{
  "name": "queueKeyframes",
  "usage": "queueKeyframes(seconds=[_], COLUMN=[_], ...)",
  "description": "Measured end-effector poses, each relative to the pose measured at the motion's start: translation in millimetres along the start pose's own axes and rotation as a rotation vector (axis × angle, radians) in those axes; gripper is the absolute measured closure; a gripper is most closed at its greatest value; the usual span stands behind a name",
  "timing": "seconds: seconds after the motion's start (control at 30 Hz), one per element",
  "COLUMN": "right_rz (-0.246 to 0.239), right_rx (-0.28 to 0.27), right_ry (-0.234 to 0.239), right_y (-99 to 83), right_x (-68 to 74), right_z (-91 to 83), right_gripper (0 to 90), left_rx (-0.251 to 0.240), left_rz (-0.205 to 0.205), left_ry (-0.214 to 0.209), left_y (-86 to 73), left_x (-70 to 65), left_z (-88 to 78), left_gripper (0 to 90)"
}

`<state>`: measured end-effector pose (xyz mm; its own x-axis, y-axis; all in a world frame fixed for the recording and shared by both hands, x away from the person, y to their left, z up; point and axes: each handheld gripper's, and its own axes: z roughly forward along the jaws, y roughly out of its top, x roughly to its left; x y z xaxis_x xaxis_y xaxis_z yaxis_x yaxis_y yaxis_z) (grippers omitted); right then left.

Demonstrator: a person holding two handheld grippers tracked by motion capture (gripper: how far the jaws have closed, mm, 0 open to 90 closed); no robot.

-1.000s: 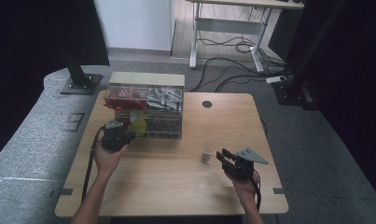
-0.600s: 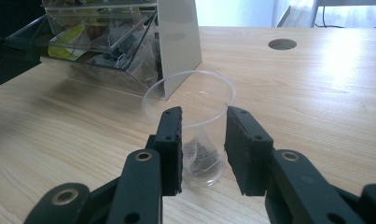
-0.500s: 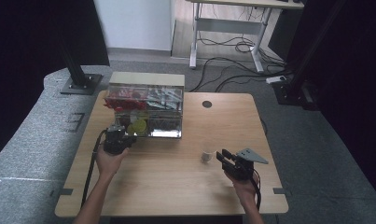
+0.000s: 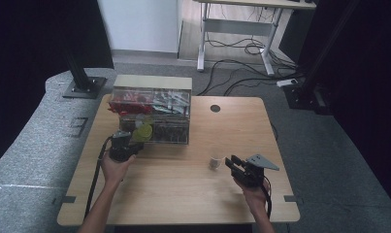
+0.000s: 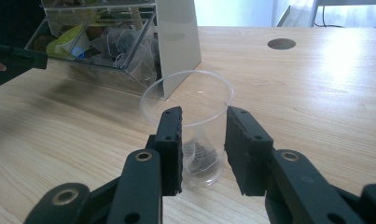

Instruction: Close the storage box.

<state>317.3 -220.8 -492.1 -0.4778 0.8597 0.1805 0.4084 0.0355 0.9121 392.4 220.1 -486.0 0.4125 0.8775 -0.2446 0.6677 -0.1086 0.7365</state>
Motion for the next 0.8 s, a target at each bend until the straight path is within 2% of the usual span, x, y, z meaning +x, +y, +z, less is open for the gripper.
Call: queueKeyframes(seconds=[0.37, 0.6, 0.8], right_rz=[0.003, -0.001, -0.003], right_rx=[-0.003, -0.003, 0.002], right_ry=[-0.001, 0.005, 0.007], right_y=[0.2, 0.3, -0.2], right_x=[-1.1, -0.6, -0.2], right_z=[-0.9, -1.6, -0.4], right_gripper=[66.1, 63.1, 59.4], left_rx=[0.012, -0.024, -0.036], left_rz=[0.015, 0.041, 0.047], left_ry=[0.005, 0.001, -0.047], left_y=[-4.7, -10.4, -21.6], left_x=[-1.8, -8.3, -13.1], left_z=[2.1, -3.5, -5.3], left_gripper=[88.8, 79.6, 71.9])
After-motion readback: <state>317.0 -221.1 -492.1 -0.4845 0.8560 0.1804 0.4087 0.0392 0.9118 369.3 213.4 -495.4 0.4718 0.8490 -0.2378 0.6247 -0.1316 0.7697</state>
